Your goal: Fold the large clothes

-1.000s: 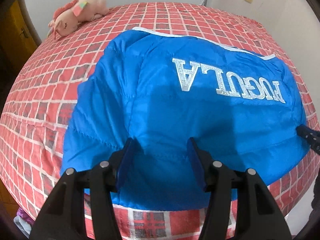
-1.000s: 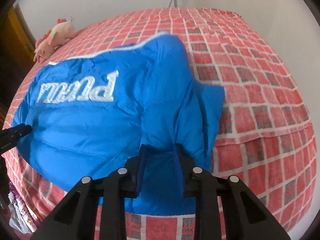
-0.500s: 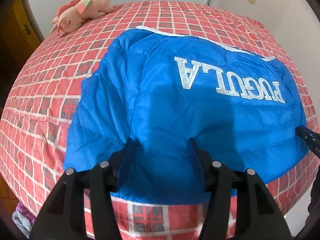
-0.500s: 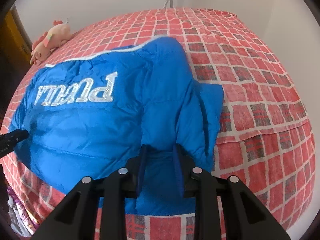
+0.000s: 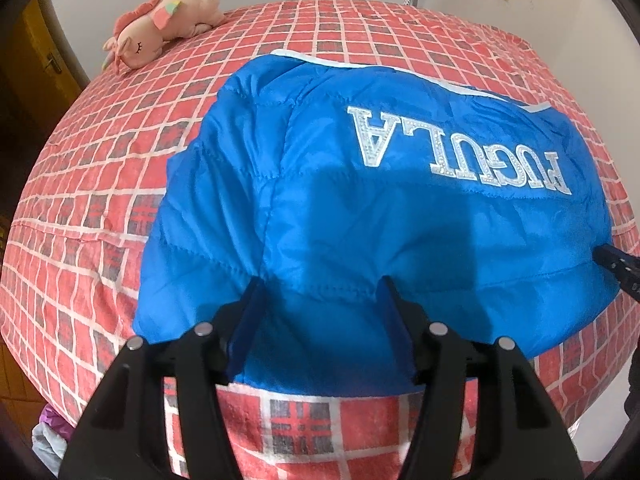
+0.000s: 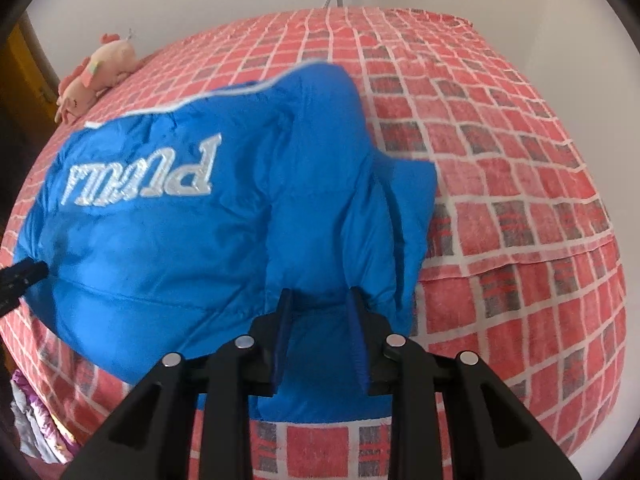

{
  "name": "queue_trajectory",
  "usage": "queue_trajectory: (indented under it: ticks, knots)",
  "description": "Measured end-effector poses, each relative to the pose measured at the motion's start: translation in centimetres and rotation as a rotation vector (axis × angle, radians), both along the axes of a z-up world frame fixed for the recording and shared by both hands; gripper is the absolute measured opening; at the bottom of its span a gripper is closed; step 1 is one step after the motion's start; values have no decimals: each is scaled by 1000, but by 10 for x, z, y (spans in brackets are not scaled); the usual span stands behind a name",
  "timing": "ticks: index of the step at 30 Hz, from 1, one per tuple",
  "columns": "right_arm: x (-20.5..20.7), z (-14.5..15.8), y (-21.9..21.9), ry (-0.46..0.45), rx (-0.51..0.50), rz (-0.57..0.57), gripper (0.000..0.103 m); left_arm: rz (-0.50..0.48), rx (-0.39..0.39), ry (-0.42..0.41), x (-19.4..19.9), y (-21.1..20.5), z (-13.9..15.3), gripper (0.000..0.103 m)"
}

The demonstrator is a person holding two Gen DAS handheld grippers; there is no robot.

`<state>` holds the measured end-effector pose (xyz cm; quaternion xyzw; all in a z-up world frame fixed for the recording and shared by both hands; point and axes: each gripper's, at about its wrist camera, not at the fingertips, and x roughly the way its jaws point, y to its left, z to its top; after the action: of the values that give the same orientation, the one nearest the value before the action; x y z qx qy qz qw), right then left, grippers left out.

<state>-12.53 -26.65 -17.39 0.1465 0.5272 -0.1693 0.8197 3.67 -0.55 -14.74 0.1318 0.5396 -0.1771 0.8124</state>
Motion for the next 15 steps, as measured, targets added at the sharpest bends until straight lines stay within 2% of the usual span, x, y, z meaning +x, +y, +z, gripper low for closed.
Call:
queue_trajectory:
  ticks: [9,11,13,15]
  knots:
    - [3,-6,-8,2,47,-4,27,4,-15,22,9,4,7,58]
    - [3,-6,-8,5,51,-6,27,27,23,-17,13,9,15,59]
    - [4,-6,-10,6,57,-7,27,53,30,-51,20,19,25,68]
    - [5,-6,-10,9,62,-6,27,87,22,-49,34,35,32,73]
